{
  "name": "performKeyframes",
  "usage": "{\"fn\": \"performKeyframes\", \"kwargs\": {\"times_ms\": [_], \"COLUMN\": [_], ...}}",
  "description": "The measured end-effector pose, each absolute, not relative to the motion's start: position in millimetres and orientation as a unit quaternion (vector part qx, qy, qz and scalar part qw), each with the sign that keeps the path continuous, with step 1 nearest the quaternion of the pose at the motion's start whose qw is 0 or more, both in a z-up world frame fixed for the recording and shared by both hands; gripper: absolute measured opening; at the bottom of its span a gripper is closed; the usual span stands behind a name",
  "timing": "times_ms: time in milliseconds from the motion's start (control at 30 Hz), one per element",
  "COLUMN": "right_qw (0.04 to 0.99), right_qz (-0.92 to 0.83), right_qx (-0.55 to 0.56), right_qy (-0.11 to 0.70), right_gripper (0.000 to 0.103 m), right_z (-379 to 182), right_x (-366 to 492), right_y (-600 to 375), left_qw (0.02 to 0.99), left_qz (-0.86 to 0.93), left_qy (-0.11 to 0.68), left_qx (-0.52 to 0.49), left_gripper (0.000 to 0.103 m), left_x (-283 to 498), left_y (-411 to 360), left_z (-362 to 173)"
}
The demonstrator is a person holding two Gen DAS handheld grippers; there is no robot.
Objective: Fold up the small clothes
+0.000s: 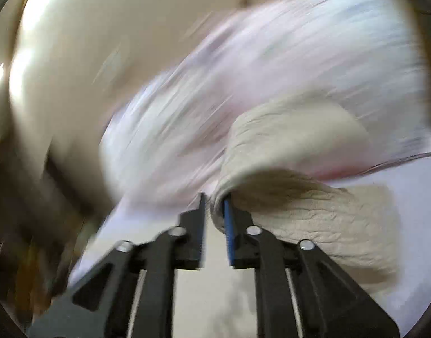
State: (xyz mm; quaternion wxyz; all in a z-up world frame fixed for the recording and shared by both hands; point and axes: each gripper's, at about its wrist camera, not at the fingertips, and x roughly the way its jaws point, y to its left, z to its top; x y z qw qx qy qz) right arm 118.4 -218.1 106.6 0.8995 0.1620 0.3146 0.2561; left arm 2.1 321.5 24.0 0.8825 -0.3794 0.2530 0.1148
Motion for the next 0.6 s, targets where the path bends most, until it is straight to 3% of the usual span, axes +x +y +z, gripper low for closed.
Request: {"fn": "performKeyframes", "kwargs": {"times_ms": [33,67,133,200,300,333,500,600], "right_qw": [0.884,0.879,0.889,0.902,0.907,0.909,0.909,0.905], "right_qz": [0.287,0.299,0.292,0.272,0.236,0.219,0.16,0.145], "right_qx": [0.147,0.139,0.138,0.146,0.154,0.156,0.187,0.213], "right_qy": [0.339,0.344,0.323,0.303,0.313,0.319,0.335,0.339], "right_gripper": [0.041,0.045,0.067,0.077,0.078,0.078,0.08,0.081], "right_z": [98.5,95.1,97.4,101.1,95.0,91.1,70.7,58.1], "right_x": [117.0,112.4,103.9,99.7,95.3,93.0,87.1,86.0], "right_y": [-188.8,-173.0,-170.0,-180.9,-209.0,-220.6,-264.5,-281.6], "left_qw": [0.878,0.872,0.864,0.853,0.834,0.826,0.798,0.786], "left_qz": [0.118,0.118,0.124,0.136,0.152,0.16,0.179,0.187], "left_qy": [0.252,0.247,0.244,0.241,0.237,0.237,0.222,0.231], "left_qx": [-0.39,-0.405,-0.422,-0.443,-0.475,-0.486,-0.531,-0.543], "left_gripper": [0.096,0.095,0.09,0.086,0.08,0.07,0.062,0.047], "left_x": [3.8,4.1,5.7,9.7,18.5,21.4,36.5,47.6], "left_y": [325.9,335.0,348.1,366.0,395.0,403.8,439.9,454.7], "left_z": [22.4,20.4,17.5,12.6,2.0,-2.3,-7.0,-10.7]}}
